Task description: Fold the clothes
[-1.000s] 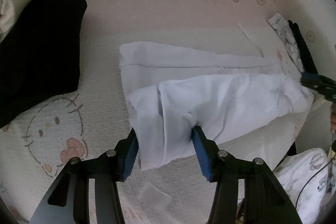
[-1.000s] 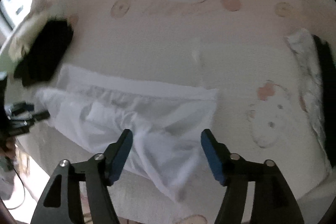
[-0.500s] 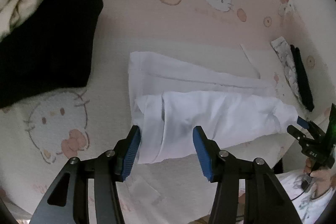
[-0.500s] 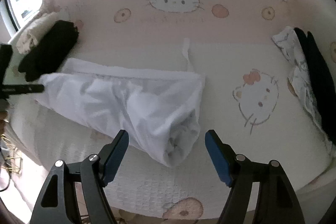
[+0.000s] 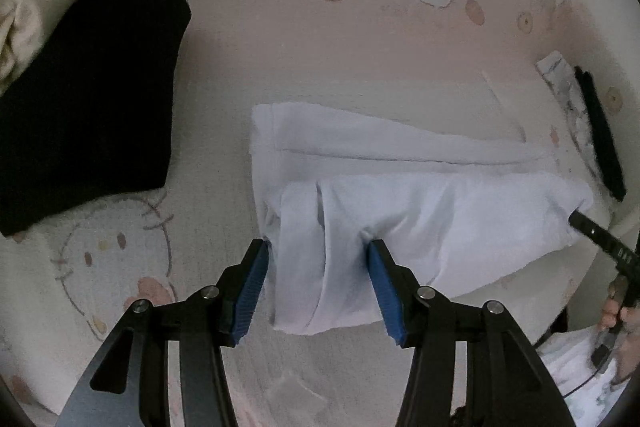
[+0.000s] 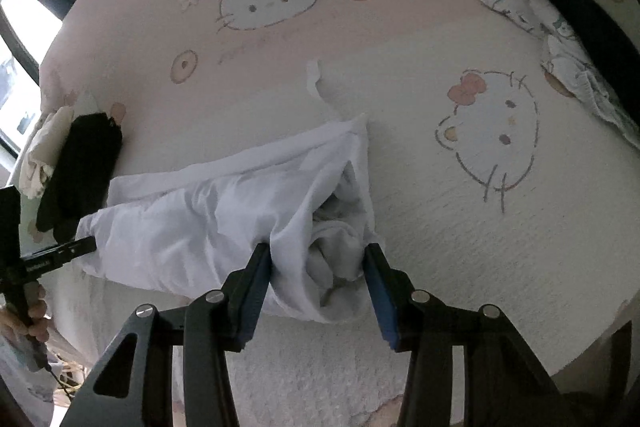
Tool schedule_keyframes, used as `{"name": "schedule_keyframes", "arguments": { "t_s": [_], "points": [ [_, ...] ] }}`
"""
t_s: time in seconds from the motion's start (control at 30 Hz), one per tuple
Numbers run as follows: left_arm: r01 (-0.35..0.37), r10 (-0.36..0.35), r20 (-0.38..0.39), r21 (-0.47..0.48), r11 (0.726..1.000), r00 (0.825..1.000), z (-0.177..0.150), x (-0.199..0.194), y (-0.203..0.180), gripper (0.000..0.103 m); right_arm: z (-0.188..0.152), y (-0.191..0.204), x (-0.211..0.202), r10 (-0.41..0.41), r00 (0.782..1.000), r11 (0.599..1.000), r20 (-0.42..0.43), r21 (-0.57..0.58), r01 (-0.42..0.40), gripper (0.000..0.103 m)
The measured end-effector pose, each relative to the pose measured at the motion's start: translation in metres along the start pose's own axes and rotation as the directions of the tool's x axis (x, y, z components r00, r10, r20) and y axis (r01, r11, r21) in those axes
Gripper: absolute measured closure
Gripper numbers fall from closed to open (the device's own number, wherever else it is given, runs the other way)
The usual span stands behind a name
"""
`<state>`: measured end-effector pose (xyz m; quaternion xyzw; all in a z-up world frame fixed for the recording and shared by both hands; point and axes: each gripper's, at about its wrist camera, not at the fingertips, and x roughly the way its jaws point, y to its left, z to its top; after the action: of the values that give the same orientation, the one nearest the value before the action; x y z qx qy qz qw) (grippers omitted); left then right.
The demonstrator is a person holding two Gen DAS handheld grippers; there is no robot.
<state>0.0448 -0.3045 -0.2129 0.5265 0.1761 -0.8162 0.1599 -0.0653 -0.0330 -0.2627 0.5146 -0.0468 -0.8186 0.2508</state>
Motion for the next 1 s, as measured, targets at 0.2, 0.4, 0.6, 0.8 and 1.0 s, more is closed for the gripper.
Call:
{"name": "schedule_keyframes", "arguments": {
  "t_s": [0.2,0.4,0.6,0.8,1.0],
  "points": [
    [-0.061,0.059,-0.054,-0.028,0.998,0.997,0.002,0.019,0.000,0.047,0.002,-0.021,0.023,-0.028,0.999,0.981,-0.027,0.193,0.032,0.056],
    [-0.096,0.095,-0.050,-0.024,0.995,0.994,-0.001,0.026,0.004,0.038,0.011,-0.009,0.035,-0.141,0.987,0.983,-0.075,0.107,0.149,0.052],
    [-0.277,0.271,0.059,0.252,0.927,0.961,-0.005,0.023,-0.030,0.034,0.021,-0.011,0.041,-0.148,0.981,0.987,-0.125,0.052,0.155,0.051],
    [-0.504,0.422,0.275,0.467,0.726,0.864,-0.024,0.008,-0.072,0.031,0.016,-0.015,0.023,-0.107,0.992,0.994,-0.071,-0.029,0.105,0.040],
    [-0.623,0.317,0.540,0.622,0.474,0.780,-0.064,-0.029,-0.106,0.031,0.003,0.010,-0.023,-0.217,0.973,0.935,0.078,-0.269,0.230,0.029]
  ]
}}
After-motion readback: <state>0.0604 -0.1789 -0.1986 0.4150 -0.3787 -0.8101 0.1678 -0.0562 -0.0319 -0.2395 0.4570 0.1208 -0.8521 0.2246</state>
